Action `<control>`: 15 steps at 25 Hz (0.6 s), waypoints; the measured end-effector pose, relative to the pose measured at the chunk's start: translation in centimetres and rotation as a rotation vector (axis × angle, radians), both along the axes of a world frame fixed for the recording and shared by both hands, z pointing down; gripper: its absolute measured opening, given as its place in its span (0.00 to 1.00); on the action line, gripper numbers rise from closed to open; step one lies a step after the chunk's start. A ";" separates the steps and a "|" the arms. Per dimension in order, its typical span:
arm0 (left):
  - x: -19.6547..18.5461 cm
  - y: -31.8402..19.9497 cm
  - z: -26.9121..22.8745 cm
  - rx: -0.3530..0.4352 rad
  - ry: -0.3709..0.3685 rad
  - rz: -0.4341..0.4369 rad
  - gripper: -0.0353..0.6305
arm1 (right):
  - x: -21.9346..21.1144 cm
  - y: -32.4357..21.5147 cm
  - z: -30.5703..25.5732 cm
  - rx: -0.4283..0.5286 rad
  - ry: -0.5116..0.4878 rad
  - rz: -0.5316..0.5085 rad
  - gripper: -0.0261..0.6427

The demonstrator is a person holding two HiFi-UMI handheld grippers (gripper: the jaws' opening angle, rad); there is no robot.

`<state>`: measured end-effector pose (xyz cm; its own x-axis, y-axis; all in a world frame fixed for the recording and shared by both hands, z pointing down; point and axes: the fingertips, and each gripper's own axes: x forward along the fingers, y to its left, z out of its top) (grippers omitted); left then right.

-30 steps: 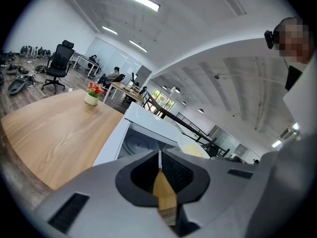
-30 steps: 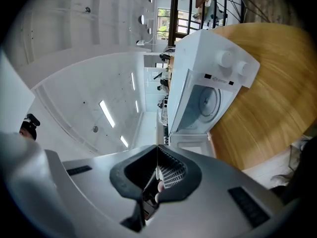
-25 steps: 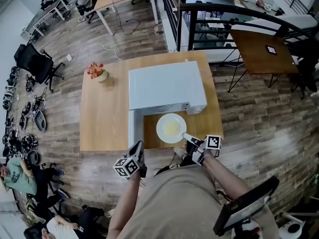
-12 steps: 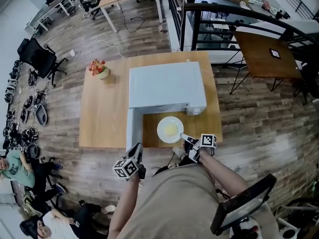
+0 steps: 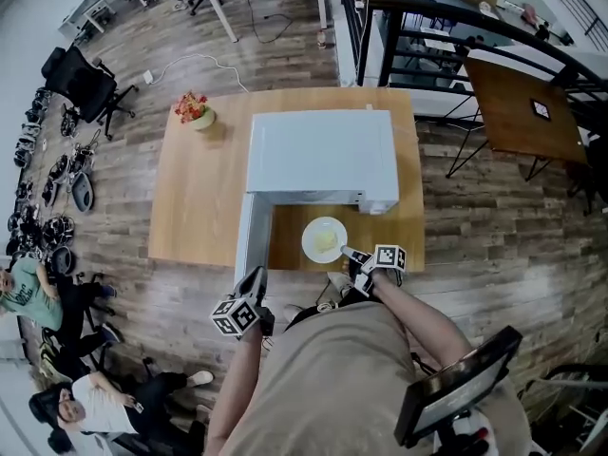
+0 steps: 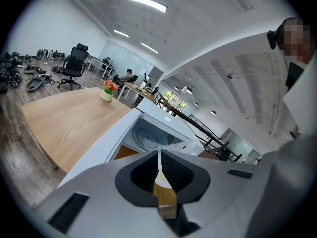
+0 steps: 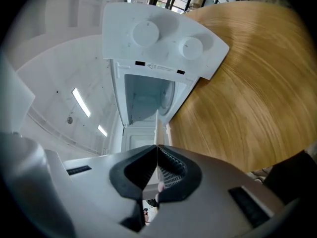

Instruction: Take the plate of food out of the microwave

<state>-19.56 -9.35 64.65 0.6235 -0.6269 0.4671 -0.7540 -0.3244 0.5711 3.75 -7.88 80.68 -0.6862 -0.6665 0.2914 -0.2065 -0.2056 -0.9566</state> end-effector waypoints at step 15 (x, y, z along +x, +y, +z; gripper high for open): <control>0.9 1.4 0.4 -0.025 -0.026 -0.142 0.06 | -0.8 -2.0 8.7 -0.132 0.143 -0.149 0.06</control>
